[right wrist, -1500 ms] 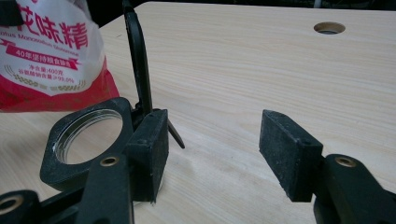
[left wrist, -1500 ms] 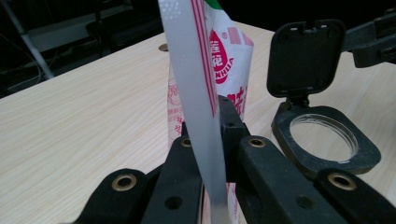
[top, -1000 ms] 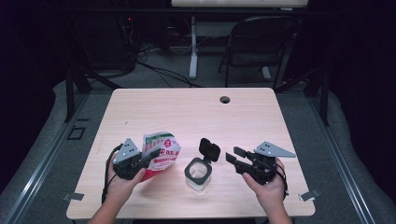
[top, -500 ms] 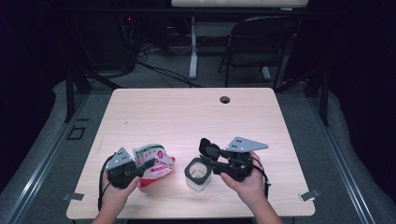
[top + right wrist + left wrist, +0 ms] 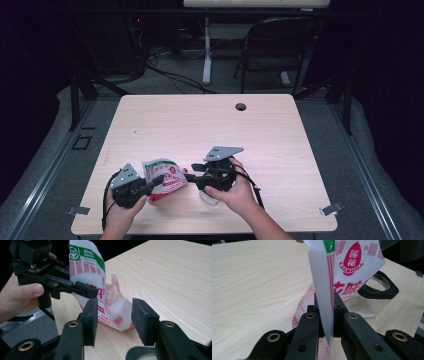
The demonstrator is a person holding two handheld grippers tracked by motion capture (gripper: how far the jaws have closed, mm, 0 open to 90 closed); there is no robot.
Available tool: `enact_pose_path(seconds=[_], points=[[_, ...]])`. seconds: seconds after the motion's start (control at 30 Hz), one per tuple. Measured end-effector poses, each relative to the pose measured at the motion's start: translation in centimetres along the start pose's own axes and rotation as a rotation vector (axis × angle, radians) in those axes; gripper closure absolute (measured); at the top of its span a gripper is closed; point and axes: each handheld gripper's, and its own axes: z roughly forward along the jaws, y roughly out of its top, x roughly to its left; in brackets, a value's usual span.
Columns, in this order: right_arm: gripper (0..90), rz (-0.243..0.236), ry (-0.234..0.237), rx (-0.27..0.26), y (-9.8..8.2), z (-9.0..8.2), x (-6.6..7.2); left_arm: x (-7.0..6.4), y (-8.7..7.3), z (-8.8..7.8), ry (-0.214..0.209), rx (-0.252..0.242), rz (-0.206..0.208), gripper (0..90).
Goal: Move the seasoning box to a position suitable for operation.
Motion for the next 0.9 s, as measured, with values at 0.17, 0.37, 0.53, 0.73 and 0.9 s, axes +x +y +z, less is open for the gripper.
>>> enact_pose_path(seconds=[0.17, 0.37, 0.53, 0.73, 0.9], points=[[56.6, 0.003, 0.019, 0.007, 0.3, 1.3, 0.4, -0.1, -0.1, 0.0, -0.009, 0.002, 0.0, 86.4], [61.7, 0.015, 0.019, 0.032, 0.3, 2.5, 0.5, -0.4, 0.0, 0.4, -0.035, 0.019, 0.009, 84.3], [65.2, 0.015, 0.007, 0.079, 0.1, 3.5, 0.7, -0.5, 0.0, 0.6, -0.054, 0.023, 0.019, 84.6], [67.9, -0.001, 0.007, 0.129, 0.1, 4.4, 0.9, -0.5, -0.1, 0.6, -0.062, 0.024, 0.013, 85.1], [70.6, 0.008, 0.008, 0.142, 0.2, 4.7, 0.8, -0.5, -0.1, 0.7, -0.068, 0.029, 0.014, 85.0]])
